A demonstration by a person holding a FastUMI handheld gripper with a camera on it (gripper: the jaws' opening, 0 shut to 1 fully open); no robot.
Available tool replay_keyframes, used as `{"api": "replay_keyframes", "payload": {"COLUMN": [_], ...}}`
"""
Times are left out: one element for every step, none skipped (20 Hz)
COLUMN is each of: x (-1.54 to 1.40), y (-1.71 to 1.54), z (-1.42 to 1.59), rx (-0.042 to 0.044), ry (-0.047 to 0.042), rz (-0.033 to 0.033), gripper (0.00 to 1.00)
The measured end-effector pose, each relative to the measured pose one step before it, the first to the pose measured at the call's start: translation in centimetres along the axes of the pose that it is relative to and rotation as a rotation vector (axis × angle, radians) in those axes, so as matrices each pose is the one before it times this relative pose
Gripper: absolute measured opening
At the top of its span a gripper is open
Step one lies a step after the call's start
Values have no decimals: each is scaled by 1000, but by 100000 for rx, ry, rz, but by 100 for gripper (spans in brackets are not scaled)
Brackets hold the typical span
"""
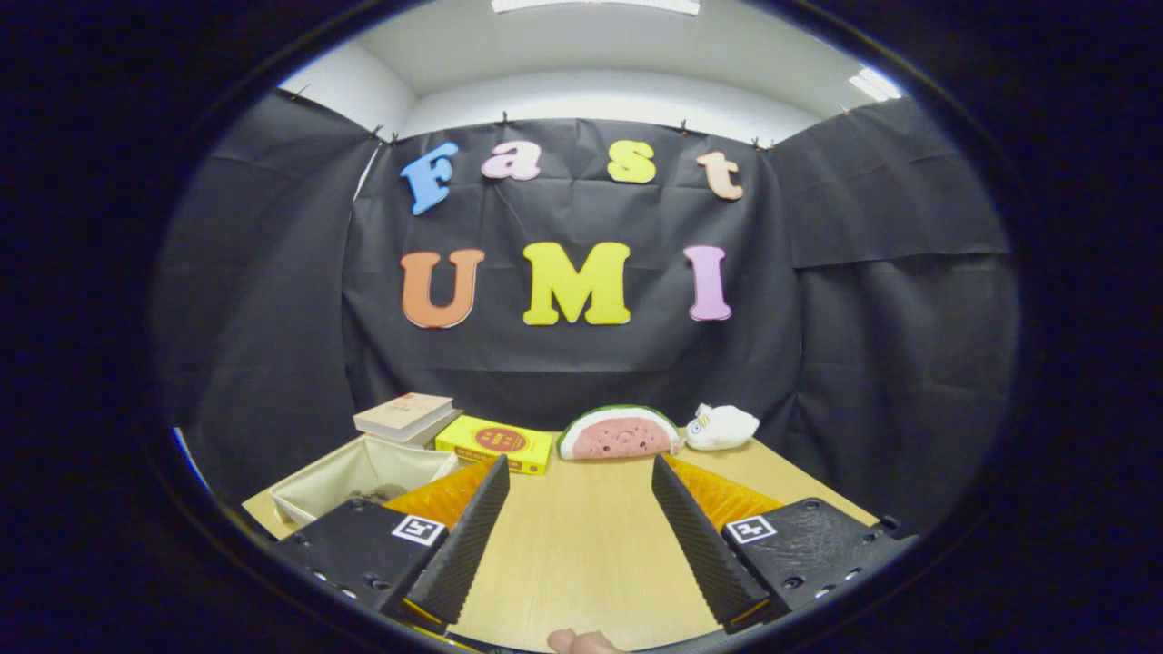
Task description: Open the storage box then place both shoes into the box .Put the left shoe in first, then the right shoe, with the right side of both shoes facing outward in a uniform manner.
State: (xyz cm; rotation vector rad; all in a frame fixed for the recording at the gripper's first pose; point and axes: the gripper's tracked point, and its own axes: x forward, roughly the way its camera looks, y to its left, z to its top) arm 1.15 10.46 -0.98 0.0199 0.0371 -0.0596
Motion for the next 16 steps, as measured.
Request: {"api": "replay_keyframes", "payload": {"x": [-788,-686,-707,-565,-662,-772,-840,-646,-745,-726,-473,-482,-499,-316,-315,-236], "y": [-97,-444,-475,-301,-256,-437,-819,-286,-68,-194,-126,-89,111,58,-123,-368], "z": [-129,-446,-365,-369,-107,68,555,535,216,-262,-127,-208,-151,127,116,89], "rx": [1759,793,-1195,-2205,-3053,-1876,-179,-196,40,-187,-395,-431,-12,-361,-661,-867], "ry": [-1204,-886,-507,-697,-1703,-2262,-4310,-4261,-2063,-861,330,1233,968,280,-399,-440], "rz": [1672,980,528,273,252,-949,-2202,-195,263,-271,-104,-144,694,424,-46,-1137], "gripper": [96,95,96,95,96,95,96,96,95,95,95,95,95,96,96,96]}}
